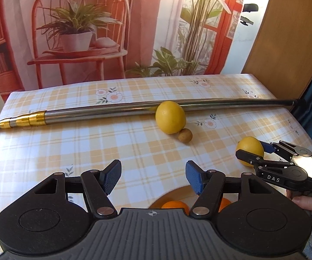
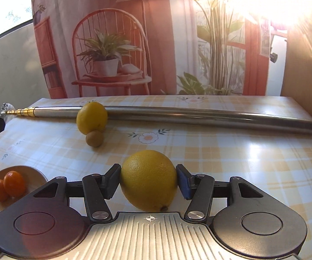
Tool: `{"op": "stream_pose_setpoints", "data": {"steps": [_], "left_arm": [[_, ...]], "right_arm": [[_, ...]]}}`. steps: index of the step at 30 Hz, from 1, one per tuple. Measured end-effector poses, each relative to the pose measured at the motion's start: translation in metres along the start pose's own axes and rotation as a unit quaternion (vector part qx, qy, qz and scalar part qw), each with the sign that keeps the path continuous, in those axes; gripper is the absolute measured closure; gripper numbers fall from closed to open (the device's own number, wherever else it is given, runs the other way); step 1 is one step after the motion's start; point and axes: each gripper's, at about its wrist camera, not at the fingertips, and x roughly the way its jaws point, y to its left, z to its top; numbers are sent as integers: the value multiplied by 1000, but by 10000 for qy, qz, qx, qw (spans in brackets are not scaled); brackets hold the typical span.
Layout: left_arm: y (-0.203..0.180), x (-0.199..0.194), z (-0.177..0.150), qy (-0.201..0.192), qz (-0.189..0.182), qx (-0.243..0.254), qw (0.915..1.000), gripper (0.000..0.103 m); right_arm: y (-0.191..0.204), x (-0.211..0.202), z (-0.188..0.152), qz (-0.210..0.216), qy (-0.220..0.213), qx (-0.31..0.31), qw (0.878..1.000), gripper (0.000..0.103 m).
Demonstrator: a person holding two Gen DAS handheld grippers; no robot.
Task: Organize fruits
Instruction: 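Grasp the small brown kiwi by the pole with the left tool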
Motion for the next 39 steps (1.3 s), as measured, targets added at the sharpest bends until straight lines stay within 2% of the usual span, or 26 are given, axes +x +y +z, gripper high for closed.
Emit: {"op": "stream_pose_setpoints", "data": {"steps": [4, 6, 11, 17, 21, 28, 34, 35, 39], "left_arm": [[-19, 22, 10, 147, -142, 148, 9997, 37], [-24, 37, 14, 270, -301, 73, 9992, 45], [-27, 75, 24, 432, -492, -525, 9965, 55], [-26, 115, 29, 630, -471, -1542, 9849, 55], [-25, 126, 31, 566, -347, -1874, 9800, 56], [-30, 130, 34, 383, -32, -1864, 9817, 57], [-33, 136, 34, 405, 99, -1824, 9823, 70], [-32, 136, 34, 390, 119, -1815, 9825, 75], [-31, 132, 31, 322, 72, -1792, 9832, 75]], "right_arm": [[-3, -2, -7, 45, -165, 117, 9998, 52], [-4, -4, -9, 46, -205, 146, 9997, 52], [-7, -4, -9, 87, -238, 227, 9994, 52], [-9, -4, -10, 122, -240, 281, 9992, 52], [-9, -4, -10, 121, -242, 280, 9992, 52], [-9, -5, -10, 130, -242, 294, 9992, 52], [-9, -5, -10, 134, -240, 299, 9992, 52], [-9, -5, -10, 134, -241, 298, 9992, 52], [-8, -5, -11, 141, -243, 314, 9991, 52]]}}
